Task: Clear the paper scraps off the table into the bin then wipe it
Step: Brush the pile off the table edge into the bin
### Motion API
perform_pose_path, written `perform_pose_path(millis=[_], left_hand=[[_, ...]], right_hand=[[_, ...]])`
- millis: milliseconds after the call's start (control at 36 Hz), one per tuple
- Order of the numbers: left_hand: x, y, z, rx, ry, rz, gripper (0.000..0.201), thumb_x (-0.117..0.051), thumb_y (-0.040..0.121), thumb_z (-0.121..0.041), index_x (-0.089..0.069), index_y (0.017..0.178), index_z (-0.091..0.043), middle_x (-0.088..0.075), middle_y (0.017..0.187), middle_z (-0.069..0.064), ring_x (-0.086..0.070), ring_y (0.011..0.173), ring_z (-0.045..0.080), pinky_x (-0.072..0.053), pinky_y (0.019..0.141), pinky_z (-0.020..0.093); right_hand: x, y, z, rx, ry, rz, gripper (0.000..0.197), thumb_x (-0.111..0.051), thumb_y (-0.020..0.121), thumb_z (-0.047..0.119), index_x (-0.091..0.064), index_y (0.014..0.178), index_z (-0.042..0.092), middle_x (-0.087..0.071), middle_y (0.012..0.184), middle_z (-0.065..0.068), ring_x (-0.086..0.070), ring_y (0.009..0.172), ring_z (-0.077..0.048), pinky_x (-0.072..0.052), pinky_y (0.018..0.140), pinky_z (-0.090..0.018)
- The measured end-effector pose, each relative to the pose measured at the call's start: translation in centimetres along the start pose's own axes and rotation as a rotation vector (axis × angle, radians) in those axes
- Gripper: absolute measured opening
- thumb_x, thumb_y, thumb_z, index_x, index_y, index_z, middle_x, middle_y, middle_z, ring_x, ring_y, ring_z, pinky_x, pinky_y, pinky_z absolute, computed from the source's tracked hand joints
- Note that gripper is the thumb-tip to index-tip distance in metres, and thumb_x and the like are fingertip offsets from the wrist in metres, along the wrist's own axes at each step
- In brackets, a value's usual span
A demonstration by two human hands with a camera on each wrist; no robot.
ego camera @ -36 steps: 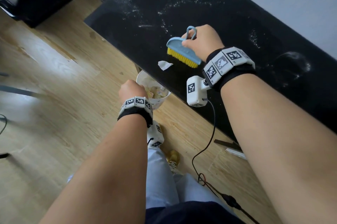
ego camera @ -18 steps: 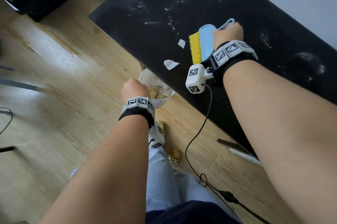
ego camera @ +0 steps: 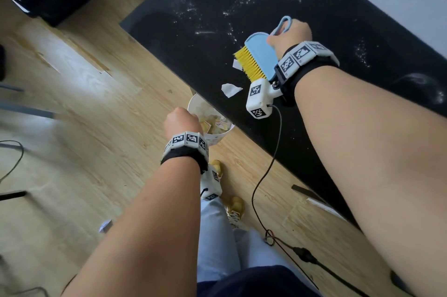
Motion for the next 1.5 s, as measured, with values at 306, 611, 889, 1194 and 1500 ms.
perform_pose_path(millis=[306, 611, 889, 1194, 1500], left_hand=[[0.0, -0.5, 0.2, -0.001, -0.030, 0.003, 0.037, -0.048, 0.091, -0.008, -0.036, 0.056, -0.006, -0.039, 0.058, 0.006, -0.039, 0.052, 0.022, -0.034, 0.053, 0.029], [-0.2, -1.6, 1.0, -0.022, -0.038, -0.020, 0.037, -0.049, 0.092, -0.010, -0.036, 0.057, -0.006, -0.039, 0.059, 0.007, -0.046, 0.066, 0.028, -0.035, 0.057, 0.030], [-0.5, -2.9, 2.6, -0.024, -0.052, -0.029, 0.040, -0.050, 0.090, -0.008, -0.033, 0.054, -0.007, -0.035, 0.055, 0.006, -0.035, 0.050, 0.022, -0.027, 0.047, 0.025], [-0.3, -4.4, 2.9, -0.030, -0.111, -0.037, 0.035, -0.050, 0.091, -0.013, -0.040, 0.059, -0.004, -0.054, 0.072, 0.013, -0.059, 0.079, 0.034, -0.041, 0.062, 0.032], [0.4, -6.4, 4.7, -0.030, -0.076, -0.053, 0.037, -0.050, 0.090, -0.009, -0.037, 0.055, -0.005, -0.052, 0.071, 0.015, -0.050, 0.068, 0.030, -0.037, 0.058, 0.031]], right_hand=[[-2.4, -3.8, 1.9, 0.162, -0.045, 0.133, 0.027, -0.065, 0.086, 0.026, -0.064, 0.105, 0.006, -0.067, 0.109, -0.008, -0.061, 0.088, -0.020, -0.041, 0.068, -0.024], [-4.4, -8.7, 2.0, 0.287, 0.107, 0.270, 0.024, -0.072, 0.081, 0.024, -0.068, 0.101, 0.011, -0.068, 0.099, -0.001, -0.062, 0.087, -0.014, -0.046, 0.071, -0.025], [-2.0, -10.7, 2.0, 0.298, 0.119, 0.093, 0.023, -0.064, 0.085, 0.026, -0.067, 0.097, 0.006, -0.069, 0.095, -0.006, -0.061, 0.082, -0.017, -0.043, 0.066, -0.024], [-2.6, -14.5, 3.6, 0.425, 0.039, 0.250, 0.023, -0.066, 0.084, 0.023, -0.072, 0.098, 0.007, -0.072, 0.098, -0.009, -0.066, 0.094, -0.022, -0.054, 0.086, -0.039], [-1.6, -16.6, 2.4, 0.421, 0.092, 0.211, 0.018, -0.070, 0.083, 0.025, -0.073, 0.098, 0.015, -0.071, 0.097, -0.001, -0.066, 0.094, -0.016, -0.055, 0.086, -0.035]])
Point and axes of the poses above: each hand's wrist, its own y-axis towards the middle knuckle, its own x-axis out of the back of the hand, z = x × y, the point moved 9 cm from there along y, towards the middle knuckle
